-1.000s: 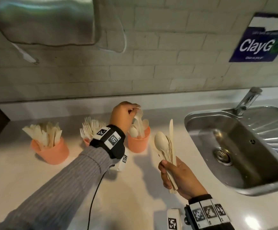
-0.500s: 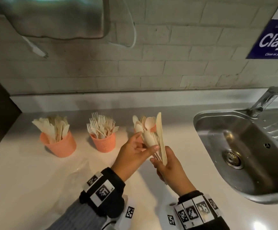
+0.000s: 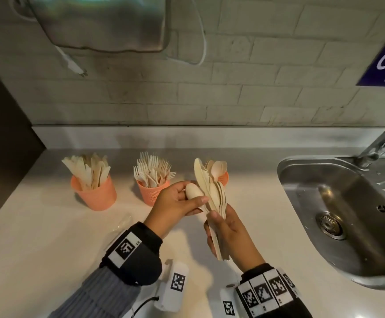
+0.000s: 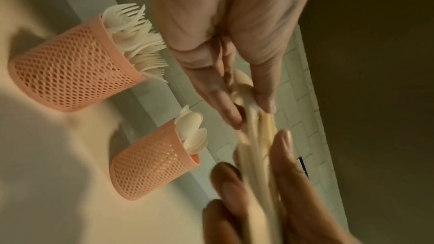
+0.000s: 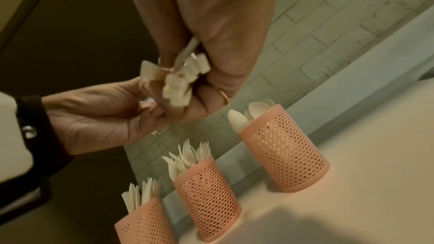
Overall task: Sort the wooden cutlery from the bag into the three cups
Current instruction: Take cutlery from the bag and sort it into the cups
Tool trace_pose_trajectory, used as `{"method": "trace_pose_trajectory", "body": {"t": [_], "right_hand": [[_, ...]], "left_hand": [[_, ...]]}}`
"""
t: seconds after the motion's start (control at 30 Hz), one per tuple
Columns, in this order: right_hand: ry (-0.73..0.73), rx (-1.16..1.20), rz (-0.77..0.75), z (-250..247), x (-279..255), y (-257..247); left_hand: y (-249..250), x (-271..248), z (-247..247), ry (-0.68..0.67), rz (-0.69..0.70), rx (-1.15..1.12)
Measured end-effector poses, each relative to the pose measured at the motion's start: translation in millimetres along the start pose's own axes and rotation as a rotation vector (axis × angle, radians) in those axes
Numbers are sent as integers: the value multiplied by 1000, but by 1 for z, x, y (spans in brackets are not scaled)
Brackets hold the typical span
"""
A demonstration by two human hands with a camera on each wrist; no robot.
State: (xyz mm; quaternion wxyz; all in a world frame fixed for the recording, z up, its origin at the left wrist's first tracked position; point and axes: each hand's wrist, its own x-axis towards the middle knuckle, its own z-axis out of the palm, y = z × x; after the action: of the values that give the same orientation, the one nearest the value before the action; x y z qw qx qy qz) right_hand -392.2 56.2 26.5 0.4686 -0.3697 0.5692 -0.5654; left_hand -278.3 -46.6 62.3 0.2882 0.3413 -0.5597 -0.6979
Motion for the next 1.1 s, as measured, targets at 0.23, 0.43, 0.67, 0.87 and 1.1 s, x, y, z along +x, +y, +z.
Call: {"method": "trace_pose_trajectory", "body": {"t": [0.23,0.43,0.67,0.87,1.1], "right_hand": [[64,66,-25,-3,-5,-4],[118,76,1,-7,-6,-1],[392,195,110,-50,-8,13],[402,161,101,-69,-14,5],[252,56,93,-56,-8,-7]], "left_hand": [[2,7,-10,-73,50,136],[16,12,-2,-207,28,214],[68,59,12,-8,265,330],[54,101,38,50,390,865],[40,80,28,112,356,1040]]}}
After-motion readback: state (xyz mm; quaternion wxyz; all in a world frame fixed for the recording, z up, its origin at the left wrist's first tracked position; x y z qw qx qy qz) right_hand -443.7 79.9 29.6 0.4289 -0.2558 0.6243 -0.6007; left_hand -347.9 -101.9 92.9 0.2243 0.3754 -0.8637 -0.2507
